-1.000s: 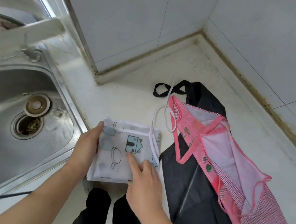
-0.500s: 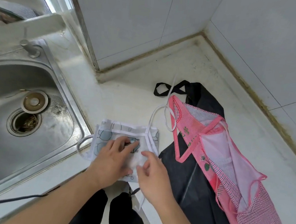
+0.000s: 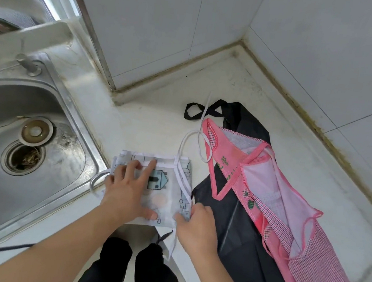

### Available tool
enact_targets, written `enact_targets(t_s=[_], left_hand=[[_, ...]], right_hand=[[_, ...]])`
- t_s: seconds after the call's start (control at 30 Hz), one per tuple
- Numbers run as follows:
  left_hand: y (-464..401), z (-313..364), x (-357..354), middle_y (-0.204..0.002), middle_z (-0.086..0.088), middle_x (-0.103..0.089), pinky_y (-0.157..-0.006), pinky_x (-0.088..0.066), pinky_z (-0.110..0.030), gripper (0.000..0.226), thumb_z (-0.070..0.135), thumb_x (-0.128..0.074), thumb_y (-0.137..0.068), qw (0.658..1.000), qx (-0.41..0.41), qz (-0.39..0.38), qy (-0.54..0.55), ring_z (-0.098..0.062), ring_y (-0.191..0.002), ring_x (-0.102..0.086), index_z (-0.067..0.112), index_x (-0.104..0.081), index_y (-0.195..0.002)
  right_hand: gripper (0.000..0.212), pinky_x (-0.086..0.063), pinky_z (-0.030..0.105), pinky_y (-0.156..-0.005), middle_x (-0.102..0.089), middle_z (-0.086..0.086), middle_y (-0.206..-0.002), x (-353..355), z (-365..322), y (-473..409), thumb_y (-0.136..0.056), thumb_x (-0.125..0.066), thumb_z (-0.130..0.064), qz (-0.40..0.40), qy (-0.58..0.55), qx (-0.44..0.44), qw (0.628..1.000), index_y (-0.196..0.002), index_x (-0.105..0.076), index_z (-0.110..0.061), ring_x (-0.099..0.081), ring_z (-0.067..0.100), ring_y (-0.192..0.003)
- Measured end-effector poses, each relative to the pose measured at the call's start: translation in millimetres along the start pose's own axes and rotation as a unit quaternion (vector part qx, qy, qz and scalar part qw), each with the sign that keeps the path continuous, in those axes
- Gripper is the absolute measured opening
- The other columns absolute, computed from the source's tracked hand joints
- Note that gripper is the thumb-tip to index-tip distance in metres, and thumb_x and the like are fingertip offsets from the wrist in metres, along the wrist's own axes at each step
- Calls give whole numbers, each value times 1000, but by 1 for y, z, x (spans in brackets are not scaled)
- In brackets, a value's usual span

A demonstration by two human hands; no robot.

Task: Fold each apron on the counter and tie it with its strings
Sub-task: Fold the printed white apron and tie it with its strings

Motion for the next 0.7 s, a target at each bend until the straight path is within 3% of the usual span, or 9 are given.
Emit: enact_targets(t_s=[0.13, 0.17, 0.27, 0.33, 0.43, 0.5, 0.57, 0.63, 0.7], left_hand=[[9, 10, 3, -155, -2, -11, -117, -24, -52, 130, 77, -72, -62, 999, -30, 40, 21, -32, -144, -18, 44, 6, -161], [11, 16, 3, -155, -2, -14, -116, -26, -50, 121, 74, -70, -66, 997, -51, 55, 25, -31, -143, -21, 43, -3, -162], [12, 34, 1, -151, 1, -18, -112, -37, -48, 103, 66, -71, -75, 992, -102, 54, 49, -28, -136, -31, 40, -19, -160], [8, 42, -2, -150, 2, -17, -110, -41, -48, 106, 65, -74, -74, 993, -95, 32, 67, -27, -132, -31, 40, -18, -160], [5, 49, -10, -151, 2, -16, -110, -38, -47, 116, 72, -74, -71, 996, -74, 19, 35, -28, -132, -29, 43, -7, -162], [5, 49, -15, -152, 3, -15, -111, -38, -47, 119, 75, -74, -70, 997, -64, 29, 17, -28, -131, -29, 44, -4, -161], [5, 47, -18, -153, 3, -14, -112, -37, -47, 119, 76, -74, -71, 998, -61, 33, 9, -28, -131, -28, 46, -2, -161], [3, 45, -20, -154, 4, -14, -113, -36, -48, 120, 75, -74, -71, 998, -56, 30, 14, -28, -131, -28, 46, -2, -162], [2, 44, -21, -154, 3, -16, -113, -36, -49, 122, 75, -76, -69, 998, -52, 29, 15, -29, -130, -30, 46, -2, -161]], right_hand=[[28, -43, 21, -55, -54, -5, -72, 8, -4, -8, -92, -67, -25, -23, -123, 9, 992, -74, -47, -16, -47, 8, -59], [28, -49, 23, -57, -53, -2, -69, 12, -4, -10, -93, -66, -23, -29, -176, 8, 984, -74, -46, -16, -47, 9, -58], [20, -65, 48, -66, -66, 20, -87, 24, 5, -9, -97, -64, -17, -21, -327, -23, 945, -87, -53, -4, -67, 38, -77], [19, -65, 53, -66, -71, 21, -97, 26, 14, -5, -100, -64, -17, -16, -367, -58, 928, -100, -55, 1, -73, 41, -83], [22, -64, 49, -63, -75, 16, -99, 17, 19, 3, -96, -71, -11, -84, -386, -110, 912, -112, -57, -5, -75, 37, -68], [20, -55, 33, -50, -77, 11, -90, 9, 20, 8, -94, -67, -4, -121, -360, -124, 917, -113, -62, -6, -66, 24, -52], [7, -39, 24, -45, -73, 3, -70, 10, 25, 12, -97, -62, -8, -111, -301, -114, 940, -101, -67, -9, -50, 10, -43], [20, -36, 23, -49, -65, -4, -58, 17, 33, 16, -99, -60, -13, -74, -240, -98, 963, -80, -67, -10, -45, 4, -42], [24, -37, 26, -54, -65, -3, -58, 22, 45, 23, -97, -60, -12, -60, -224, -100, 968, -74, -67, -8, -45, 5, -46]])
Point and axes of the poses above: each hand's wrist, its own y-axis away from the middle knuckle, its own x-axis out of the back of the hand, z = x × y, the point moved 5 cm from there along -y, towards the middle knuckle
